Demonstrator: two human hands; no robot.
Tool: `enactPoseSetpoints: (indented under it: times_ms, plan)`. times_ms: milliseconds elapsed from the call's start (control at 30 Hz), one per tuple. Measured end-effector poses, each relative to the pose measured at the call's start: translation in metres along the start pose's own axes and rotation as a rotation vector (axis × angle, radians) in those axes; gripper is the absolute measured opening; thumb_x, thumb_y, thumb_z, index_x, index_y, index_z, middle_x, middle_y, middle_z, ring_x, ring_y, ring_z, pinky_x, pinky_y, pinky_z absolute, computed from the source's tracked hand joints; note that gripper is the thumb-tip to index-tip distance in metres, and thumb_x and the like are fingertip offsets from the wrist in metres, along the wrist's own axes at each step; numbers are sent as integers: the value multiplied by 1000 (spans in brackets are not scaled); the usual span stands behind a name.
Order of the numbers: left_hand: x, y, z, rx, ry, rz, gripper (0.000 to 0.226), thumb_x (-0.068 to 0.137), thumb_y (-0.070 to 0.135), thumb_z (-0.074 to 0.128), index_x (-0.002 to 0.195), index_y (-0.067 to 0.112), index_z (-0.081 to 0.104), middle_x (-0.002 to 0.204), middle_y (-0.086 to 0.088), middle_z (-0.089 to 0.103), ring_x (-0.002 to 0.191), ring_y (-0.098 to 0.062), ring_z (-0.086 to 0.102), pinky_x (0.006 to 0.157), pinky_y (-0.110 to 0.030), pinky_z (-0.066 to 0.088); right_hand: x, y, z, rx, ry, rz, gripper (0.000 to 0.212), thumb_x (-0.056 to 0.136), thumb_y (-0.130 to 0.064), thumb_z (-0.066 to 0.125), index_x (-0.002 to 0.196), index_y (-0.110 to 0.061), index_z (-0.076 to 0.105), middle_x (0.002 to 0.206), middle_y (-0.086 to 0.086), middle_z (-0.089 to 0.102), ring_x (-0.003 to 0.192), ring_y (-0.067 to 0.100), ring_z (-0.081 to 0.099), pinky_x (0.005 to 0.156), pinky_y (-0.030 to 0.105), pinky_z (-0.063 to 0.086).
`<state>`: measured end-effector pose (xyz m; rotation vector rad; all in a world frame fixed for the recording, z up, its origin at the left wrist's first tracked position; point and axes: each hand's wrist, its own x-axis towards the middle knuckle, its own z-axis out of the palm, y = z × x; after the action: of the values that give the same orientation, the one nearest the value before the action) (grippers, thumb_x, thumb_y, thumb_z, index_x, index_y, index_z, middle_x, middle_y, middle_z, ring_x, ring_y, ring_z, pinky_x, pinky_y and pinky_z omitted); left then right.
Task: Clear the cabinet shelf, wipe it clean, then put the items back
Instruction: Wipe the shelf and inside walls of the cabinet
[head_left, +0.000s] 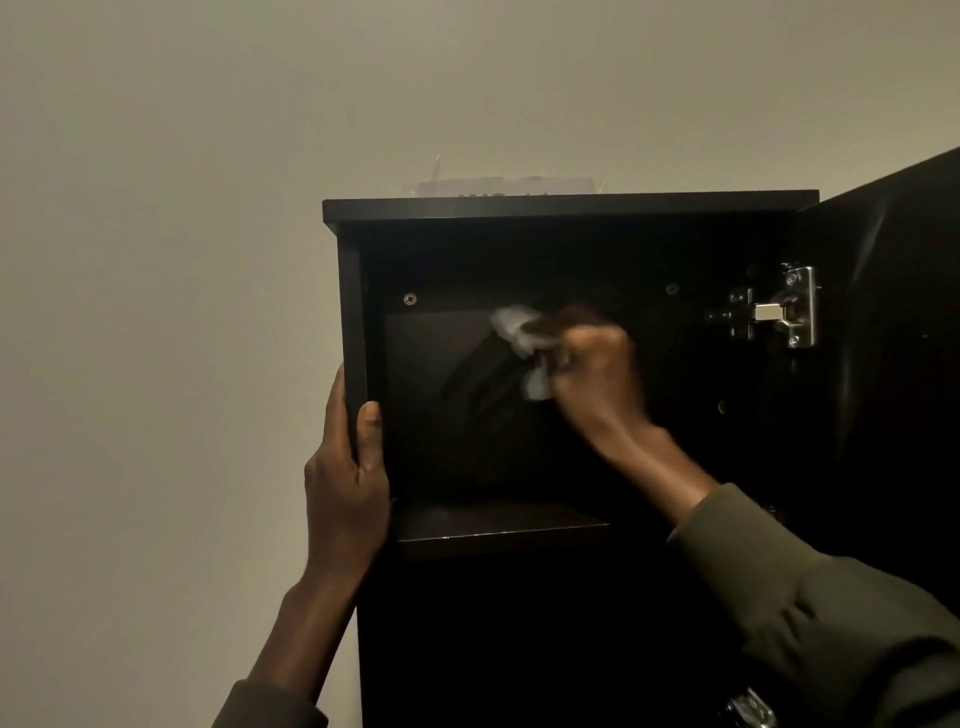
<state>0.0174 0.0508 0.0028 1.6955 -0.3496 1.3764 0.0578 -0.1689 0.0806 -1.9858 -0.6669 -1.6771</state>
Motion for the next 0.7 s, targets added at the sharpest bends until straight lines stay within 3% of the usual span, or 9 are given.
enactPoseSetpoints:
  times_ms: [33, 100, 200, 267, 367, 467, 533, 600, 700]
  plan:
    - [0, 0, 0, 3, 2, -3, 58, 98, 44, 32, 151, 20, 29, 144, 15, 39, 124, -1, 38, 102, -13, 29, 7, 13, -13, -85, 125, 131, 20, 88, -12, 65, 105, -16, 75, 100, 7, 71, 90, 25, 68, 78, 25, 52]
    - [-1, 0, 0, 0, 7, -4, 60, 98, 48, 32, 151, 20, 29, 145, 13, 40, 124, -2, 38, 102, -17, 30, 16, 36, -28, -148, 231, 309, 23, 92, -8, 56, 109, -12, 71, 104, 11, 68, 93, 28, 66, 75, 27, 51]
    - [-1, 1, 1, -3, 18, -1, 59, 97, 45, 33, 150, 19, 30, 145, 12, 40, 124, -1, 38, 99, -11, 29, 14, 55, -25, -110, 227, 228, 30, 86, 8, 57, 111, -4, 70, 109, 20, 63, 98, 32, 62, 80, 8, 34]
    - [-1, 2, 1, -7, 17, -5, 59, 96, 42, 33, 150, 19, 30, 141, 18, 37, 121, 5, 37, 93, -3, 28, 3, 46, -13, -91, 182, 187, 32, 83, 7, 60, 112, -3, 68, 111, 20, 63, 101, 32, 61, 85, 5, 29]
    - [-2, 1, 2, -12, 14, 2, 58, 96, 41, 33, 150, 18, 31, 145, 11, 42, 122, 2, 39, 91, -2, 30, -18, 12, 9, -39, -64, 181, 37, 72, -4, 67, 109, -8, 68, 110, 13, 64, 100, 28, 61, 89, 8, 34]
    - [-1, 0, 1, -20, -2, 12, 56, 98, 40, 32, 150, 19, 30, 148, 3, 44, 127, -4, 42, 94, -6, 33, -38, -18, 26, 102, -504, 193, 52, 72, -22, 57, 124, -19, 64, 124, 1, 61, 107, 13, 62, 93, 22, 52]
    - [-1, 1, 1, -16, 0, 6, 57, 97, 41, 32, 150, 18, 31, 148, 3, 44, 126, -3, 41, 92, -2, 32, -39, -16, 29, 159, -611, 143, 57, 75, -16, 57, 132, -22, 58, 136, -1, 55, 117, 9, 57, 98, 27, 51]
    - [-1, 1, 0, -18, 0, 0, 58, 97, 41, 32, 150, 17, 31, 148, 3, 44, 125, -1, 39, 92, -1, 31, -33, -4, 24, 118, -451, 100, 47, 80, -11, 61, 125, -20, 64, 132, 0, 58, 120, 11, 57, 101, 26, 49]
    - [1, -3, 0, -17, 5, 10, 56, 100, 43, 33, 150, 18, 31, 149, 2, 44, 127, -4, 40, 102, -16, 33, -21, 12, -1, -29, -80, 146, 40, 84, 2, 60, 120, -13, 68, 124, 6, 60, 112, 17, 61, 97, 21, 49]
